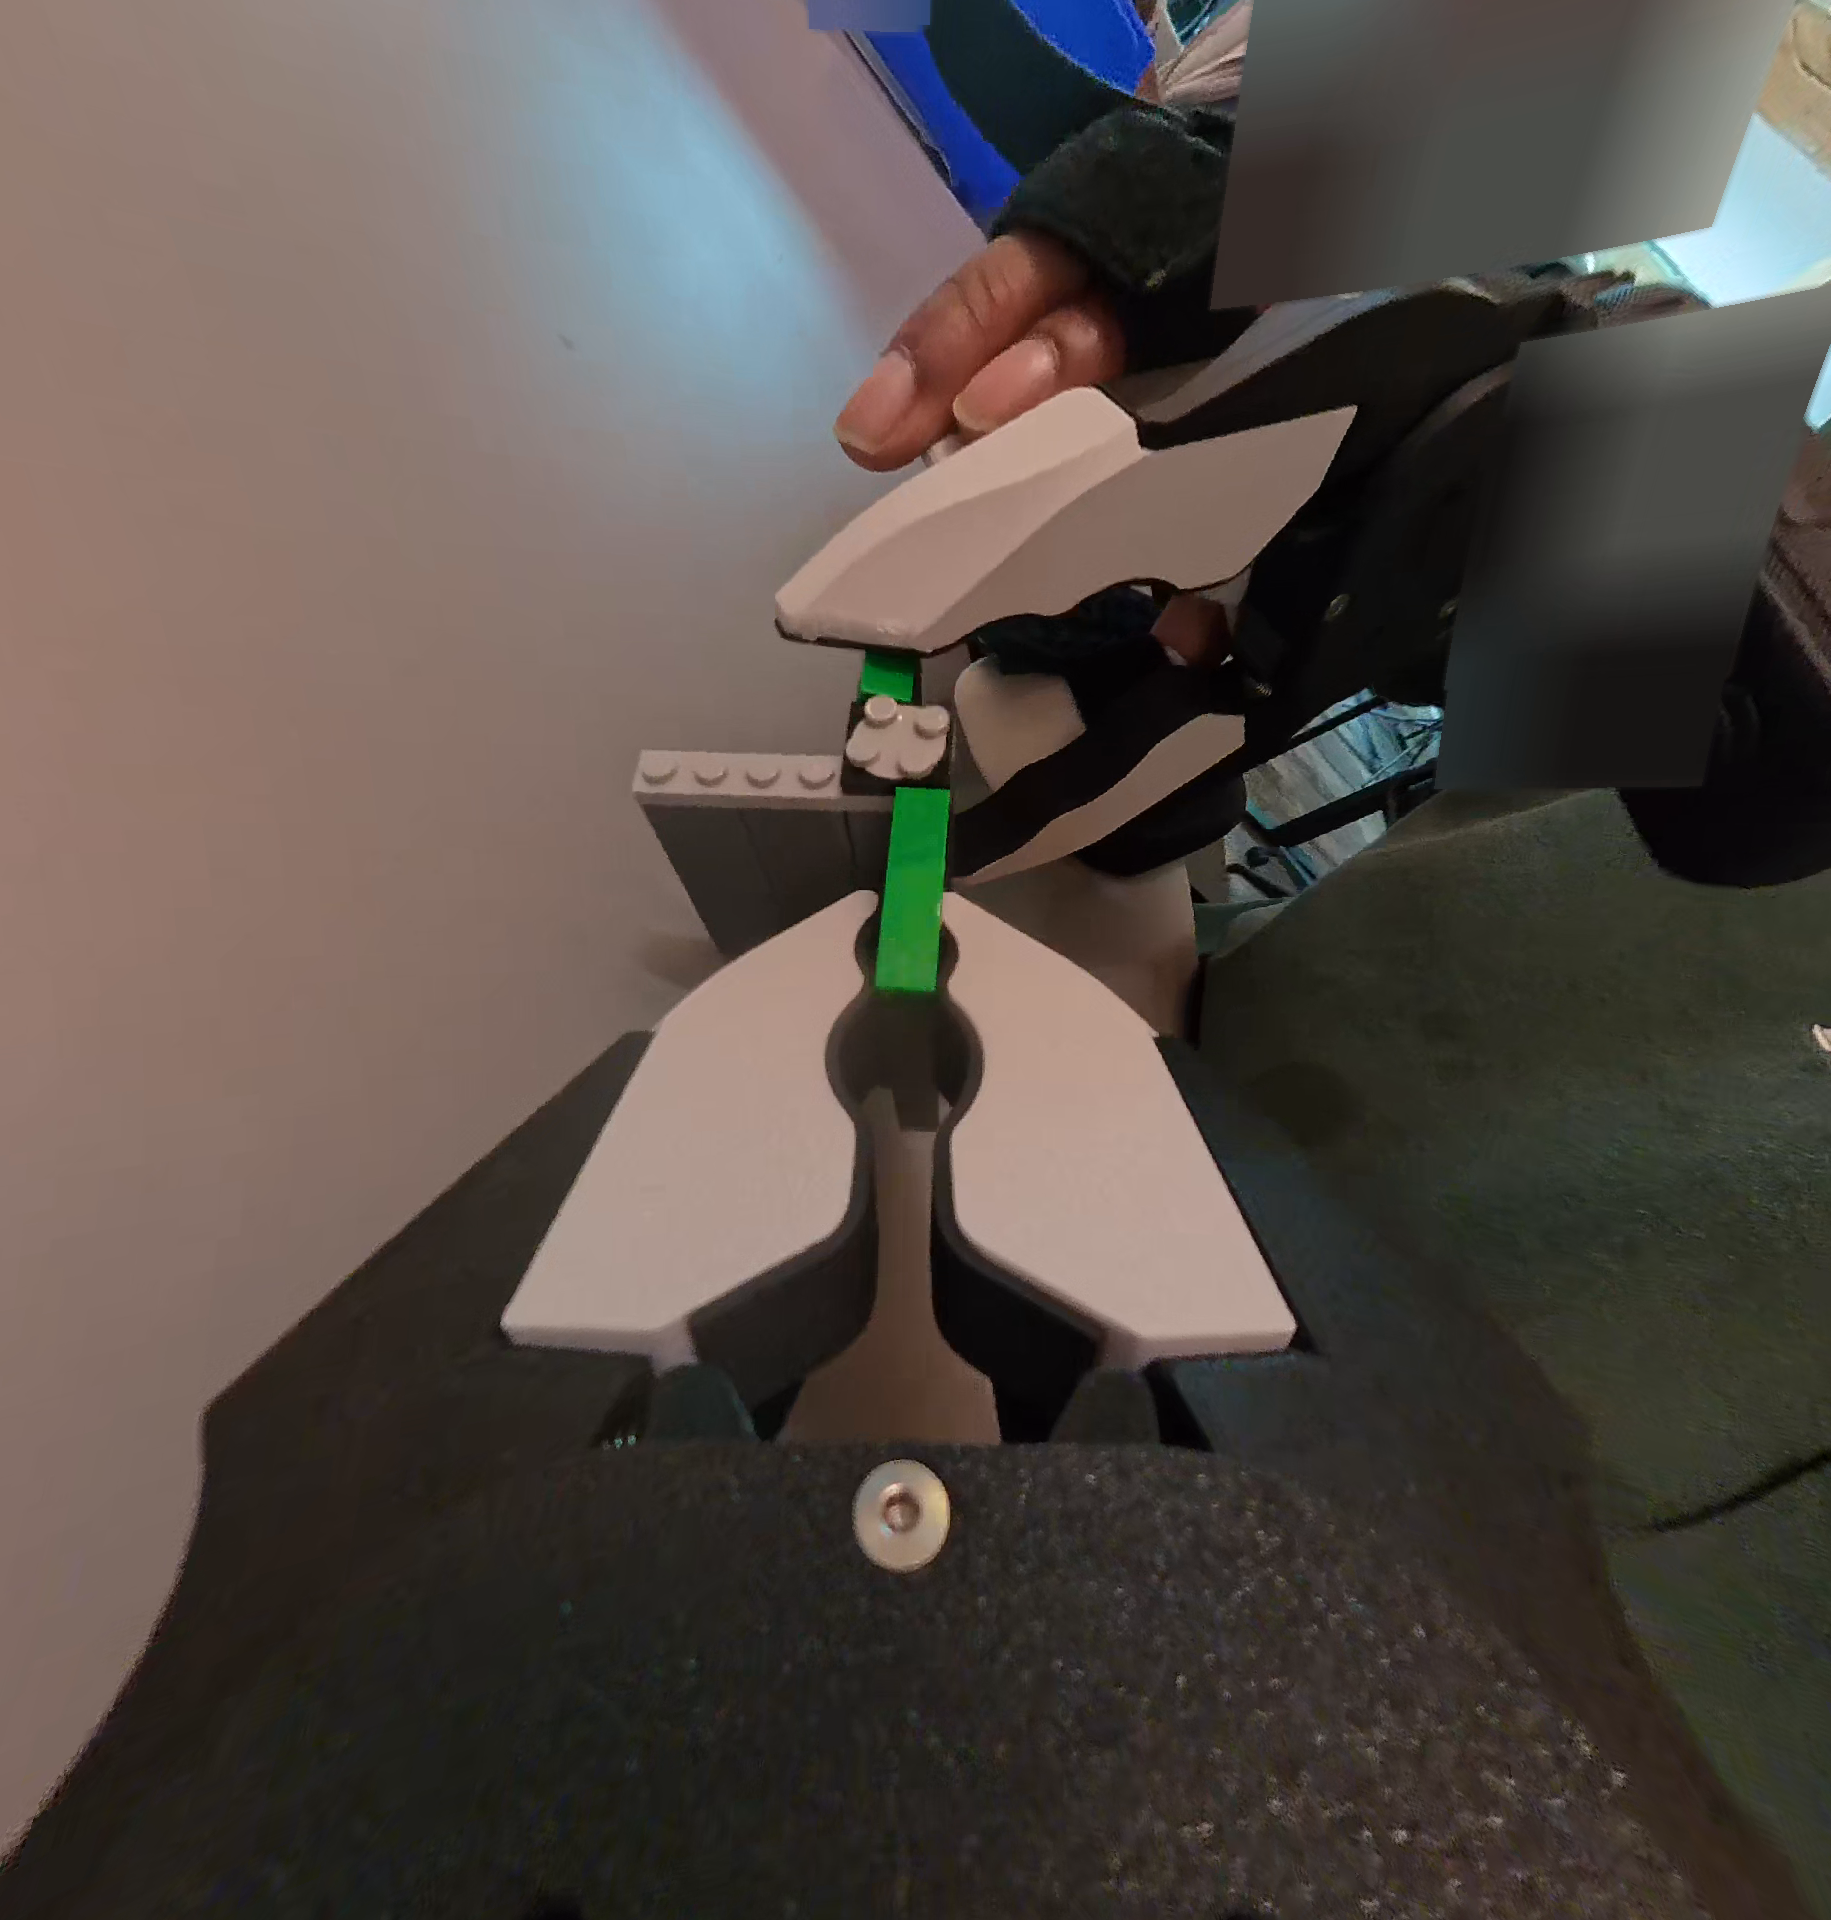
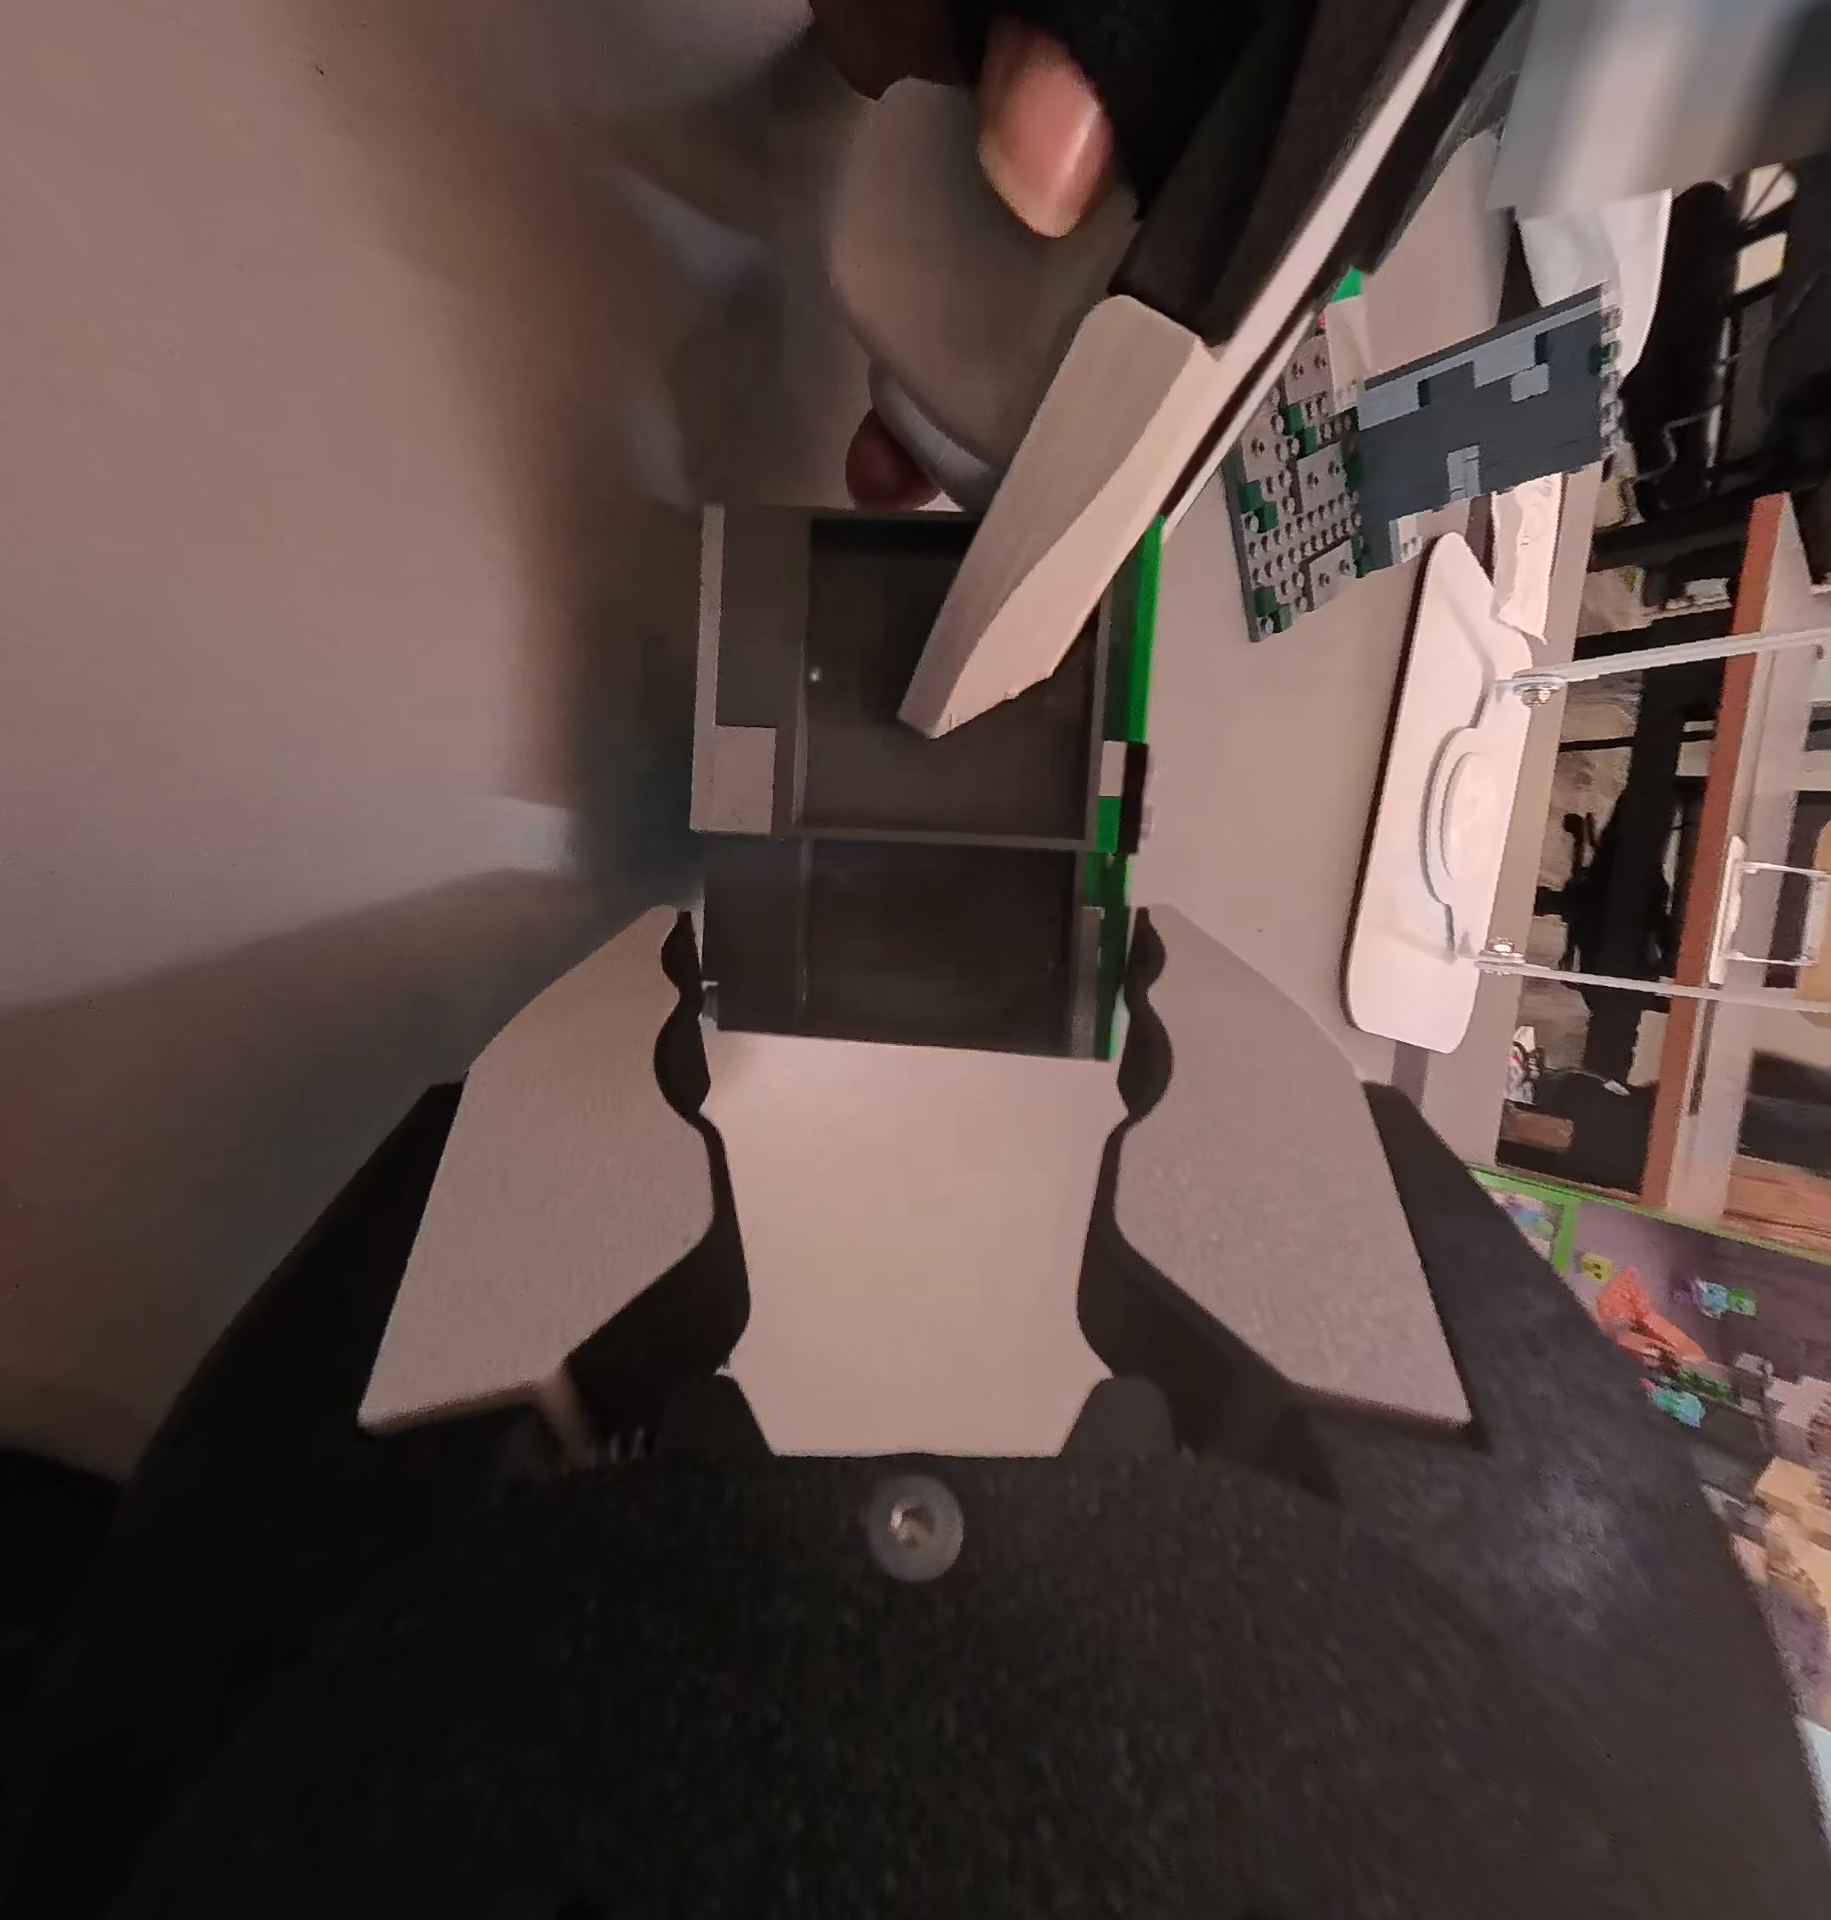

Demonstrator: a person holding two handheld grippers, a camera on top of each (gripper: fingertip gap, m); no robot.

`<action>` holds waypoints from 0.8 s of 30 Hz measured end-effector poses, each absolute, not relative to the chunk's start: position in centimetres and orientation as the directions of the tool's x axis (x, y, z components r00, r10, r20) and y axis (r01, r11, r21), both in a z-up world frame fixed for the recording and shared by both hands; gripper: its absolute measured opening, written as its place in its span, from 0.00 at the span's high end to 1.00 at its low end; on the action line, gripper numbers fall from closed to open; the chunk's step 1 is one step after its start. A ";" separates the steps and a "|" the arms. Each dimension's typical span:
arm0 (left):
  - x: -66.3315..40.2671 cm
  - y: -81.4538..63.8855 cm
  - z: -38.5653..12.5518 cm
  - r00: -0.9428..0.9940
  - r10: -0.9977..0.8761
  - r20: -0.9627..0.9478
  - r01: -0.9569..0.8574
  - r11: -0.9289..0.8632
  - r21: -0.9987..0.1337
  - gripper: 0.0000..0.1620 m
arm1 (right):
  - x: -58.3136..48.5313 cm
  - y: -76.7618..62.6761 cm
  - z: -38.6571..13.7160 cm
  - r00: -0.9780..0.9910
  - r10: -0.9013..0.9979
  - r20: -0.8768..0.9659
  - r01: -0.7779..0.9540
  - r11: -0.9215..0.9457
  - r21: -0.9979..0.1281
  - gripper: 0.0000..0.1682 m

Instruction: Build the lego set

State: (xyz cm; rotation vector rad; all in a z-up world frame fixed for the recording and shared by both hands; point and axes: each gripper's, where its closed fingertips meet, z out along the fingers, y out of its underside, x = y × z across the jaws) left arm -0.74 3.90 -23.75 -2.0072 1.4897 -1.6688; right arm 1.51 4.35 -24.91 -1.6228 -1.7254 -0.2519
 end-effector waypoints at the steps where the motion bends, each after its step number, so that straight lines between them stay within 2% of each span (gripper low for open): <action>1: -0.8 3.8 -23.8 -0.106 -0.746 0.658 -0.583 -0.489 -0.648 0.97 | 1.5 4.2 -24.9 0.077 0.788 0.611 0.923 0.175 -0.343 0.53; 10: -0.6 3.2 -23.8 -0.096 -0.786 0.610 -0.569 -0.459 -0.682 0.97 | 1.1 3.6 -25.3 0.067 0.798 0.599 0.944 0.143 -0.296 0.46; 15: -0.5 3.0 -23.9 -0.097 -0.803 0.588 -0.566 -0.441 -0.696 0.97 | 1.3 4.0 -25.7 0.066 0.789 0.611 0.951 0.135 -0.277 0.47; 17: -0.6 2.8 -24.0 -0.107 -0.807 0.581 -0.572 -0.428 -0.700 0.97 | 1.4 4.0 -25.8 0.065 0.789 0.612 0.953 0.132 -0.271 0.51; 24: -0.8 2.9 -24.0 -0.105 -0.814 0.572 -0.571 -0.422 -0.704 0.97 | 1.3 4.1 -26.0 0.068 0.760 0.646 0.951 0.146 -0.272 0.51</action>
